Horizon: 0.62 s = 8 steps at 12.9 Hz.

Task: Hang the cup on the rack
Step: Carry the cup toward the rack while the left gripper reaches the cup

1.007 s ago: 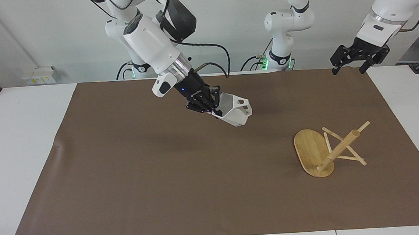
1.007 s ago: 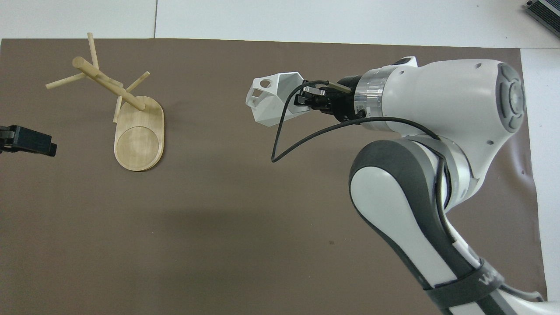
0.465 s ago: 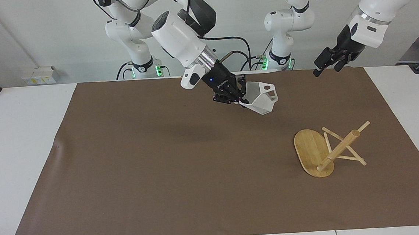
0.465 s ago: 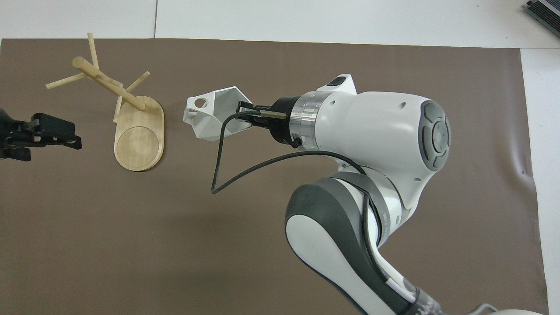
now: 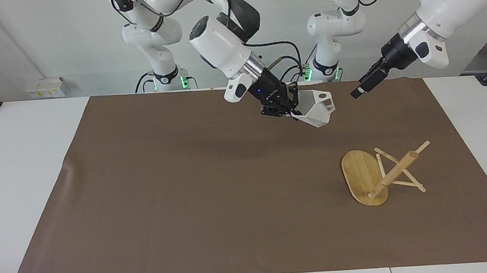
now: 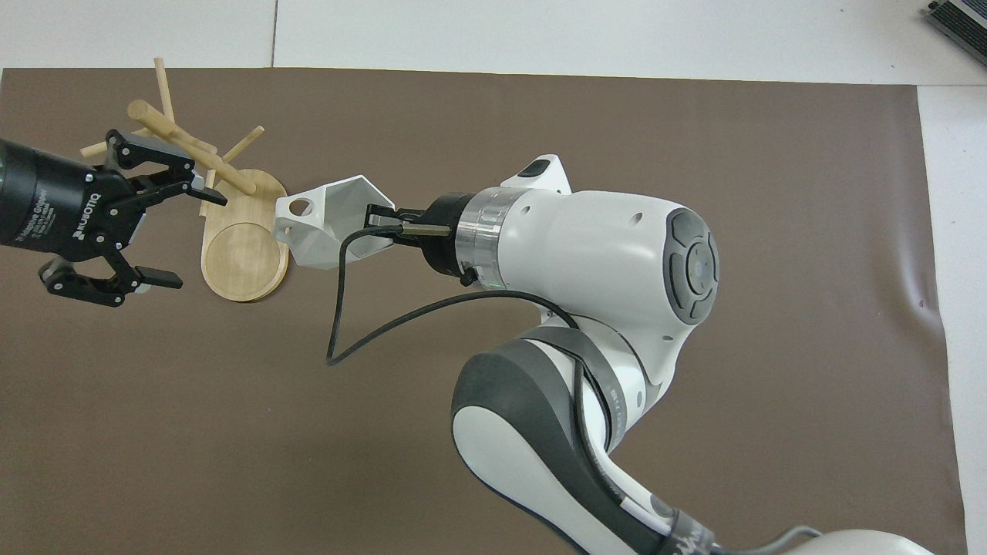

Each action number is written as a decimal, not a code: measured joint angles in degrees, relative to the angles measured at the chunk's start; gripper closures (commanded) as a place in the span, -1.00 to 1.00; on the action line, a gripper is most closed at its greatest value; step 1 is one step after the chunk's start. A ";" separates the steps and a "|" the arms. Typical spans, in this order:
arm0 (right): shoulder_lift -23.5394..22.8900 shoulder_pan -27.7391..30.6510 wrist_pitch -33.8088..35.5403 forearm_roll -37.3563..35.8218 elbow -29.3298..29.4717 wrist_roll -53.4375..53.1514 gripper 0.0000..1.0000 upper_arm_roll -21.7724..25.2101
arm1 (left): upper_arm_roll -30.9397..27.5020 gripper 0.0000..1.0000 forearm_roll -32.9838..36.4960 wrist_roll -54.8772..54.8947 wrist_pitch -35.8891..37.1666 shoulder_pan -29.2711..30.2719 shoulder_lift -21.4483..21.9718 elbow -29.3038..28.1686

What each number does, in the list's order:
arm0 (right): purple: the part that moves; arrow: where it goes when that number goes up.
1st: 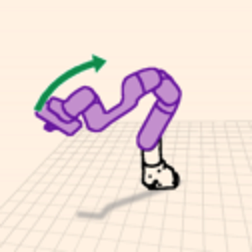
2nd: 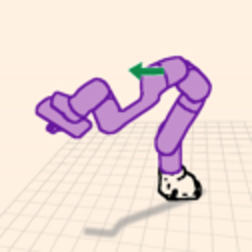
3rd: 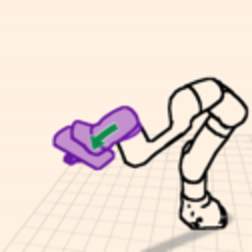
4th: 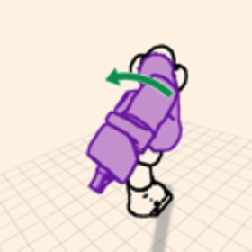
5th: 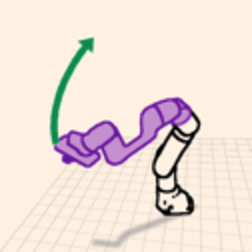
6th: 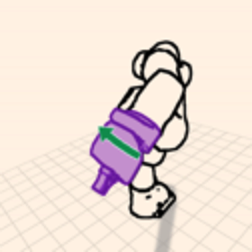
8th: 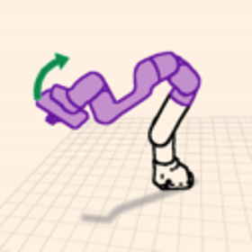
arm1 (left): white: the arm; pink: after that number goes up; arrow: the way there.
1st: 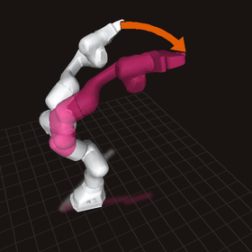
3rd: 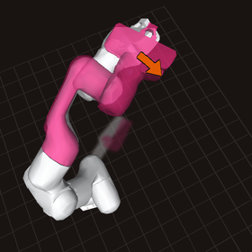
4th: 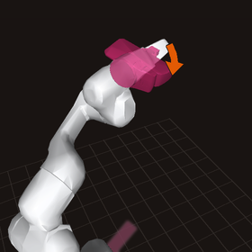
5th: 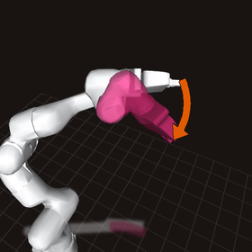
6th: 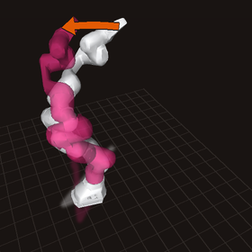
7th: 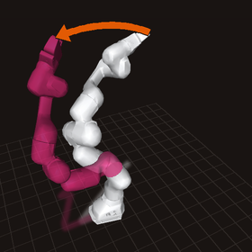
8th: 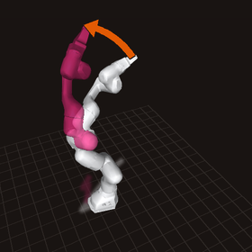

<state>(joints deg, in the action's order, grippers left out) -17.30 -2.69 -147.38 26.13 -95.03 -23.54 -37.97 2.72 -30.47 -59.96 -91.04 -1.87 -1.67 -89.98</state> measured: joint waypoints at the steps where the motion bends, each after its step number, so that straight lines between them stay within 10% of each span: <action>1: -0.13 0.00 0.00 0.00 0.00 0.00 1.00 0.00 | -0.14 -1.00 -2.07 -7.19 -2.11 0.09 -0.90 -0.07; 8: -0.34 0.02 0.00 0.00 0.06 0.00 1.00 0.00 | -0.38 -1.00 -13.04 -35.26 -5.90 2.25 -5.51 -2.89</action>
<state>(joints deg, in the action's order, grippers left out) -17.64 -2.67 -147.38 26.13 -94.96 -23.54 -37.97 2.34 -43.51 -95.22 -96.95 0.38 -7.18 -92.88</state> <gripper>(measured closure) 0.947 0.000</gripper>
